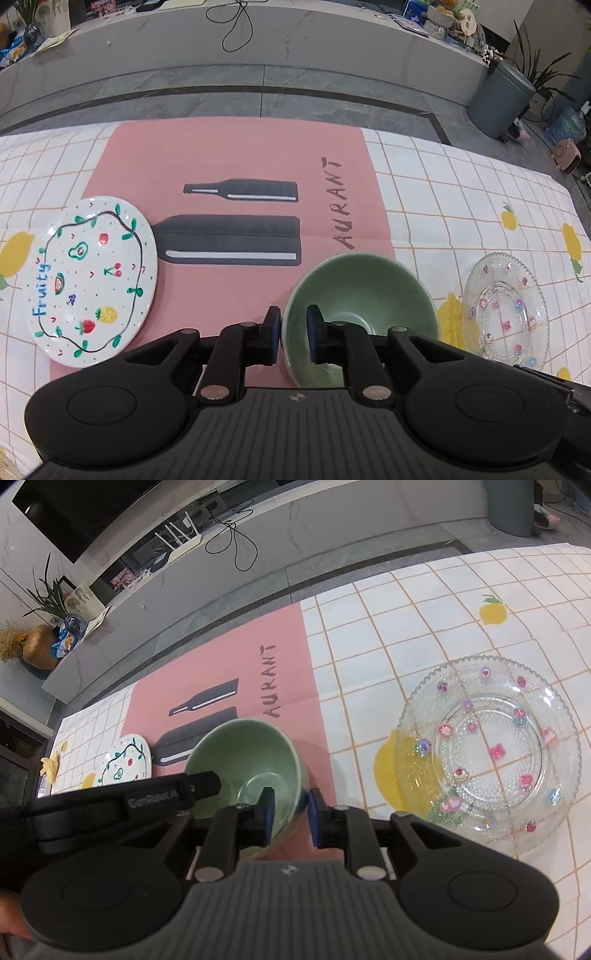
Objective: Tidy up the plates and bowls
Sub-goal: 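Grasp the rim of the pale green bowl with the left gripper, then lift the green bowl with the left gripper and lower it onto the steel bowls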
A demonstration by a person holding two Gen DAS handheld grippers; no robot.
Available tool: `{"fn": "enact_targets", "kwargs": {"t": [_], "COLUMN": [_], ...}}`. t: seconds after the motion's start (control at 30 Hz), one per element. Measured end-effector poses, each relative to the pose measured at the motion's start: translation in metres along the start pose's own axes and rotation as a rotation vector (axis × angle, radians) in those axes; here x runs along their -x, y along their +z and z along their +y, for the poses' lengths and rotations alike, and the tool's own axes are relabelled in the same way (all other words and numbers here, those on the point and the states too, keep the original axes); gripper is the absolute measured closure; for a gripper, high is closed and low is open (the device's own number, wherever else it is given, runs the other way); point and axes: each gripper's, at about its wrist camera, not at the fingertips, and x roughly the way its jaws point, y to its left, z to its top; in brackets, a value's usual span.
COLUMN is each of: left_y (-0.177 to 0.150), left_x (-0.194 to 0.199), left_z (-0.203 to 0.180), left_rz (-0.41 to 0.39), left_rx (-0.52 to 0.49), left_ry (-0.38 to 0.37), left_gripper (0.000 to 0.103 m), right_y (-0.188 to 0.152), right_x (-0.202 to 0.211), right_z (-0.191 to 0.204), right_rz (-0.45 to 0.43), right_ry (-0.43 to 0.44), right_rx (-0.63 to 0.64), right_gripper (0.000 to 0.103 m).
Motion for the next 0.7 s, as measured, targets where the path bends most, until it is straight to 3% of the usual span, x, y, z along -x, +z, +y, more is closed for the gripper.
{"fn": "enact_targets", "kwargs": {"t": [0.3, 0.43, 0.7], "left_y": [-0.0022, -0.002, -0.0036], "left_x": [-0.0074, -0.0058, -0.0002], "left_z": [0.0048, 0.0036, 0.0014], "left_rz": [0.023, 0.026, 0.043], "left_rx": [0.026, 0.018, 0.022], "left_ry": [-0.008, -0.008, -0.023], "left_gripper": [0.091, 0.092, 0.095], "right_y": [-0.0031, -0.0031, -0.0018], "right_x": [-0.0028, -0.002, 0.0002], "right_z": [-0.0032, -0.0016, -0.0019], "right_rz": [-0.015, -0.021, -0.017], "right_ry": [-0.026, -0.021, -0.054], "right_rx": [-0.016, -0.008, 0.002], "right_gripper": [0.084, 0.092, 0.095]}}
